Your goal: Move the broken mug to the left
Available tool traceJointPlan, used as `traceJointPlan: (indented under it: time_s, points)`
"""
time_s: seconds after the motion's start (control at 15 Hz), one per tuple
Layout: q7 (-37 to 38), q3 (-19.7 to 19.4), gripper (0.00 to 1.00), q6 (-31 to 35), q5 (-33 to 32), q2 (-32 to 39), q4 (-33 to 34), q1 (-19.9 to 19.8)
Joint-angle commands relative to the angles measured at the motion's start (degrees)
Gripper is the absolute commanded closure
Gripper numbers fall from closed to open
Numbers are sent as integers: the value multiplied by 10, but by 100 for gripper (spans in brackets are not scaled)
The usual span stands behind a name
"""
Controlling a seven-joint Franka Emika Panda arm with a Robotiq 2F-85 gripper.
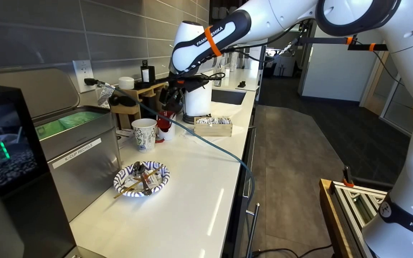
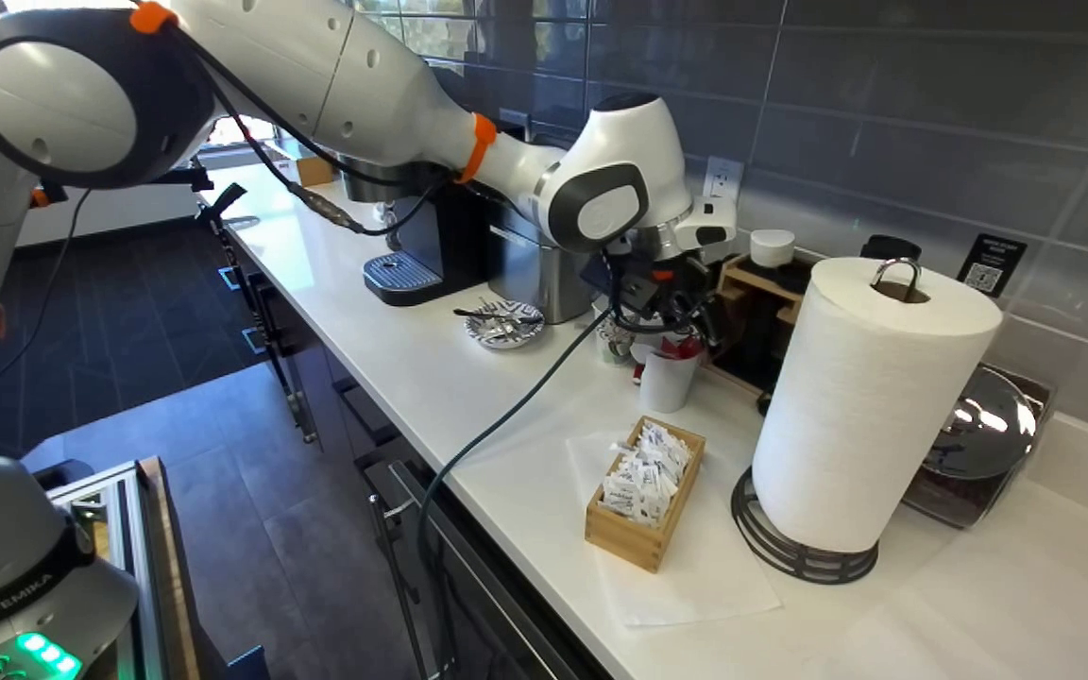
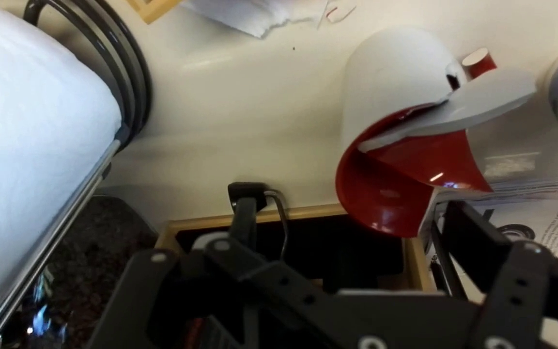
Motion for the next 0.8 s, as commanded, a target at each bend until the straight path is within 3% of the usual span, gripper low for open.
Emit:
traceJointPlan:
  time_s: [0.0,0.13,0.2,0.33,0.67,0.73]
  points:
    - [-33,27,16,-23,38,42,51,-31]
    - [-44,34,26,-28,49,55,65,-39]
    - [-47,36,44,-30,52,60,70,-42]
    - [-53,40,61,-32,57,67,80,-46]
    - [-71,52,99,-41,67,72,92,-56]
    - [-77,55,100,-46,69,69,90,-57]
